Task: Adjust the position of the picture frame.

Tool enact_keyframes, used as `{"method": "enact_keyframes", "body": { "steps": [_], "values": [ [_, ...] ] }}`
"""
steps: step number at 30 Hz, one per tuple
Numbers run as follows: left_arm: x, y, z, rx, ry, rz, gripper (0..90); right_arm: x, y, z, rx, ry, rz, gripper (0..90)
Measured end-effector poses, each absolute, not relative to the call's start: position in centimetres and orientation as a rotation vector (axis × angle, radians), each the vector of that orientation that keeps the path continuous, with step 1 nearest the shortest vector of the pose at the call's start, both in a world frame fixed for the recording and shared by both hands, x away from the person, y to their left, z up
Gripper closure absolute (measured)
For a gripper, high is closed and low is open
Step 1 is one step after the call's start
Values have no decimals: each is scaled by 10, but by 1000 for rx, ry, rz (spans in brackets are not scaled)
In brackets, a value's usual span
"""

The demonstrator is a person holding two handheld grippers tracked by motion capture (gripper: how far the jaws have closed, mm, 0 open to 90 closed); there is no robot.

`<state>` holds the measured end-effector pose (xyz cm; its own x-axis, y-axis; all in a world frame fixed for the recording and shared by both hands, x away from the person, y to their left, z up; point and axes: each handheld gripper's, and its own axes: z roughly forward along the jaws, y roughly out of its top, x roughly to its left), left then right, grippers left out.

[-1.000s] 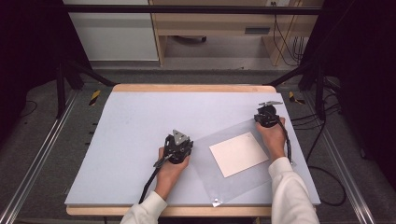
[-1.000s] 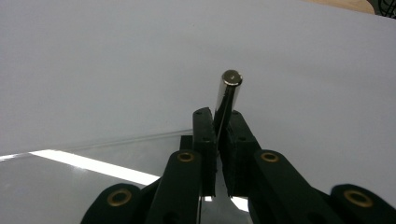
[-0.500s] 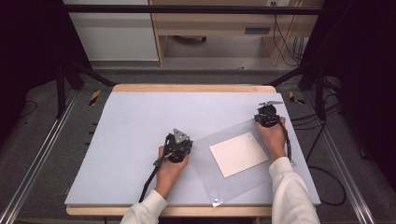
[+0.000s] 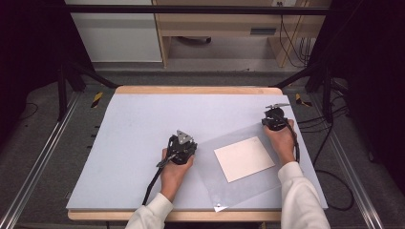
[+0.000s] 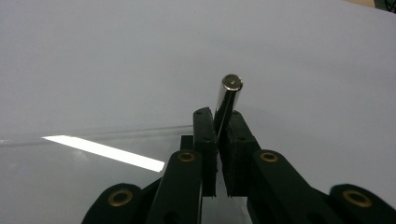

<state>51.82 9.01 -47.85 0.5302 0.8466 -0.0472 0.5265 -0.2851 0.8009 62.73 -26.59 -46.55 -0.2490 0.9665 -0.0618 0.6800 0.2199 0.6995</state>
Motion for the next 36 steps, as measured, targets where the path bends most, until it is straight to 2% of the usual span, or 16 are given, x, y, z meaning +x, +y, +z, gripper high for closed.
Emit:
{"method": "enact_keyframes", "body": {
  "steps": [36],
  "values": [
    [528,106,-450,2048,1023,412,832,613,-262,-429,1480,2095,702,860]
  ]
}}
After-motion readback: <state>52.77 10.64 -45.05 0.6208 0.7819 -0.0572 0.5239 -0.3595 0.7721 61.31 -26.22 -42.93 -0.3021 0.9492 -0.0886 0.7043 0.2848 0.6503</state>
